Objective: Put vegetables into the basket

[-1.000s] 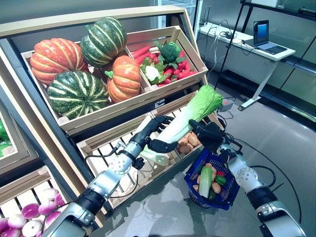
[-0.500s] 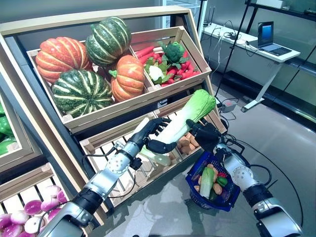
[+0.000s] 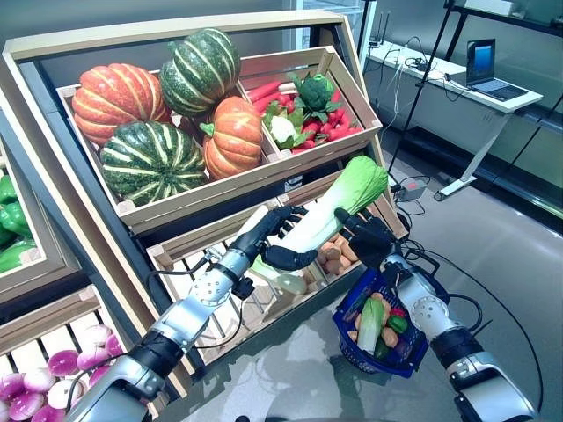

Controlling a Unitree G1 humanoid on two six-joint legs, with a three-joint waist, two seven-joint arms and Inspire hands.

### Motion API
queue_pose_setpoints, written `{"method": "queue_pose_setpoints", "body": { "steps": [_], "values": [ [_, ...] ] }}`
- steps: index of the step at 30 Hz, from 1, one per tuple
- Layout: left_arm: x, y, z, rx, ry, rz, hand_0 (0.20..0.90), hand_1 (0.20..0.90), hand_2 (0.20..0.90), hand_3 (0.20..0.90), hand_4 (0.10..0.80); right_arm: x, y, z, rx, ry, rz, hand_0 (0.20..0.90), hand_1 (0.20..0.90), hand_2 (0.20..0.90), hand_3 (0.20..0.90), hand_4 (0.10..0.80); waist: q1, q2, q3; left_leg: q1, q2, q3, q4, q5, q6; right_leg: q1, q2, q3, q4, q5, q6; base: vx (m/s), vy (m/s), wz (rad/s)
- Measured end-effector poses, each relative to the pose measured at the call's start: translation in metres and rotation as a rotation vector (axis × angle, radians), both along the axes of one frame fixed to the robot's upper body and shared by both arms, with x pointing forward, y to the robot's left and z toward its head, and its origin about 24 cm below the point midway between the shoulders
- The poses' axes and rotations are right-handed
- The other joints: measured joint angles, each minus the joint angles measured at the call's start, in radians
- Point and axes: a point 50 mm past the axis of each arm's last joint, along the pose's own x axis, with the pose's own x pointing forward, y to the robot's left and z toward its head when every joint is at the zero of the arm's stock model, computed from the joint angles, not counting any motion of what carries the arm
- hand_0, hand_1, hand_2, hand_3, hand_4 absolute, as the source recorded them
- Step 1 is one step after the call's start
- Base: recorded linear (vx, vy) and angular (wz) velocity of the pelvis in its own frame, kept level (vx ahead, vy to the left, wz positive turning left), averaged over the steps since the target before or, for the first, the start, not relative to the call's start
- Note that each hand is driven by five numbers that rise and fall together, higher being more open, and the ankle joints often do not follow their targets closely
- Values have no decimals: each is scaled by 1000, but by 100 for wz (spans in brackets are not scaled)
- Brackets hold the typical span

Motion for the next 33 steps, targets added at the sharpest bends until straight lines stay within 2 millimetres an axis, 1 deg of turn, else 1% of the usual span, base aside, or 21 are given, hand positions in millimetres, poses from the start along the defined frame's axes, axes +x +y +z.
{"method": "queue_pose_setpoints", "body": {
  "steps": [6,11,14,15,17,19,20,21,22,25,27,30,33],
  "values": [
    [-8,-10,-12,46,38,-50,900,900,900,900,800,1,-8,-5,-34,62,-67,300,300,300,300,400,-2,0,0,0,0,2,0,0,0,-1,0,2,0,0,0,0,0,0],
    [-8,-12,-13,42,46,-50,900,900,900,900,800,2,-18,-8,-59,98,-121,300,300,300,300,400,-3,0,0,0,0,6,0,0,0,-4,0,5,0,0,0,0,0,0],
    [-8,-12,-14,49,42,-45,900,900,900,900,800,3,-47,-11,-85,158,-263,300,300,300,300,400,4,1,0,0,0,6,0,0,0,-4,0,5,0,0,0,0,0,0],
    [-8,-12,-14,58,37,-43,900,900,900,900,800,3,-53,-11,-91,158,-286,300,300,300,300,400,3,1,-1,0,0,6,0,0,0,-5,0,5,0,0,0,0,0,0],
    [-9,-10,-16,64,37,-27,900,900,900,900,800,3,-73,-6,-105,148,-354,300,300,300,300,400,-1,3,-2,-1,0,9,0,0,0,-7,0,9,0,1,1,-12,-14,-4],
    [-8,-6,-22,75,66,-3,900,900,900,900,800,3,-89,1,-135,124,-413,300,300,300,300,400,-6,9,-5,-1,0,12,0,0,0,-10,0,12,0,1,1,-2,-4,-5],
    [-8,-5,-24,77,74,5,900,900,900,900,800,3,-92,2,-142,120,-419,300,300,300,300,400,-6,11,-6,-1,0,13,0,0,0,-10,0,13,0,1,1,5,1,-5],
    [-7,0,-32,85,112,40,900,900,900,900,800,2,-102,7,-180,104,-438,300,300,300,300,400,-10,15,-9,-1,0,13,0,-1,0,-12,1,15,0,2,1,6,0,-3],
    [-7,3,-37,88,133,64,900,900,900,900,800,2,-107,10,-218,95,-442,300,300,300,300,400,-13,17,-10,0,0,14,0,0,0,-12,1,16,0,2,0,5,-1,-4],
    [-12,15,-52,113,194,124,900,900,900,900,800,0,-117,15,-297,81,-451,300,300,300,300,400,-18,17,-10,0,0,16,-1,-1,0,-15,1,22,0,5,0,1,-1,-4],
    [-13,25,-62,145,243,169,900,900,900,900,800,-1,-122,16,-314,84,-460,300,300,300,300,400,-21,17,-10,1,0,17,-1,-1,0,-17,1,25,0,7,0,-1,-4,-5],
    [-14,34,-67,175,264,206,900,900,900,900,800,-2,-128,14,-366,96,-467,300,300,300,300,400,-25,17,-10,2,0,17,-1,-1,0,-16,1,26,0,8,0,0,0,0],
    [-13,50,-70,179,269,292,900,900,900,900,800,-6,-137,10,-446,117,-475,300,300,300,300,400,-28,17,-10,2,0,18,-1,-1,0,-17,1,27,0,9,0,0,0,0]
  ]
}}
